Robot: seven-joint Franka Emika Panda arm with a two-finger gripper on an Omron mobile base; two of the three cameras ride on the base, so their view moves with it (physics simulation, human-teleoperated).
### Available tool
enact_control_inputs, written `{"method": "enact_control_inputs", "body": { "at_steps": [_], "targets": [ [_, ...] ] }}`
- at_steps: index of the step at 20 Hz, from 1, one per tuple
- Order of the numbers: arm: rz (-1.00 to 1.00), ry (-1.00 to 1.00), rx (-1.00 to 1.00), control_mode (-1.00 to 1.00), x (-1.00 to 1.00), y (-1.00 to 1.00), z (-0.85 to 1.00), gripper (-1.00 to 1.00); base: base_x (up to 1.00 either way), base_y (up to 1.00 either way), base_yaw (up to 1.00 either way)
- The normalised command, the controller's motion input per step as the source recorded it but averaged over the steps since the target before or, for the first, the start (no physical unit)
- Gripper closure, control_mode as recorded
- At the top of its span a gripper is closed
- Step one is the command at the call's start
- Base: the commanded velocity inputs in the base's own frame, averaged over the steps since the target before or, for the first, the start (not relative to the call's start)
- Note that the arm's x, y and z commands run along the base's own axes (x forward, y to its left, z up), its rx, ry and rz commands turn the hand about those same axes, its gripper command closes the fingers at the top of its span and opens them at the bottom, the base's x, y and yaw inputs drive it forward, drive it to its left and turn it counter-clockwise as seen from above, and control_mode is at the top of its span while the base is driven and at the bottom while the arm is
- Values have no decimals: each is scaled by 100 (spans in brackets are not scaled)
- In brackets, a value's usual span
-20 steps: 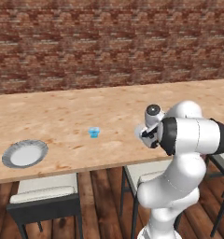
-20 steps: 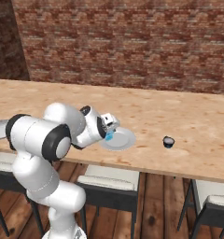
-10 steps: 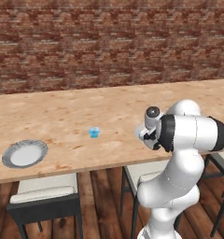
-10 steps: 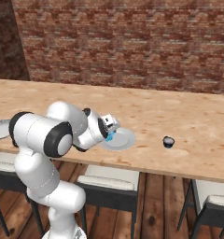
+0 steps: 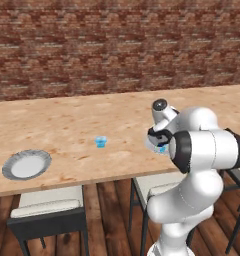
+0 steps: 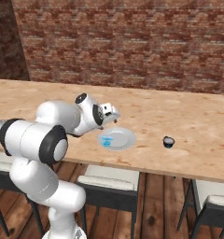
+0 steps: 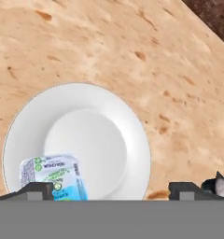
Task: Place two yogurt containers on each plate.
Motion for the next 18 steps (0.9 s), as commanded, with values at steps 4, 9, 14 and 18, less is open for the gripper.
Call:
{"method": "enact_control_inputs", "body": {
  "at_steps": [4, 9, 14, 18],
  "targets": [
    [-21, 16, 8, -100, 0, -48, 76, -100, 0, 0, 0],
    [-29, 4, 8, -100, -45, -100, 1, -100, 0, 0, 0],
    [-31, 0, 4, -100, -58, -100, -28, -100, 0, 0, 0],
    [-27, -10, 2, -100, -45, -100, -21, -100, 0, 0, 0]
  ]
}}
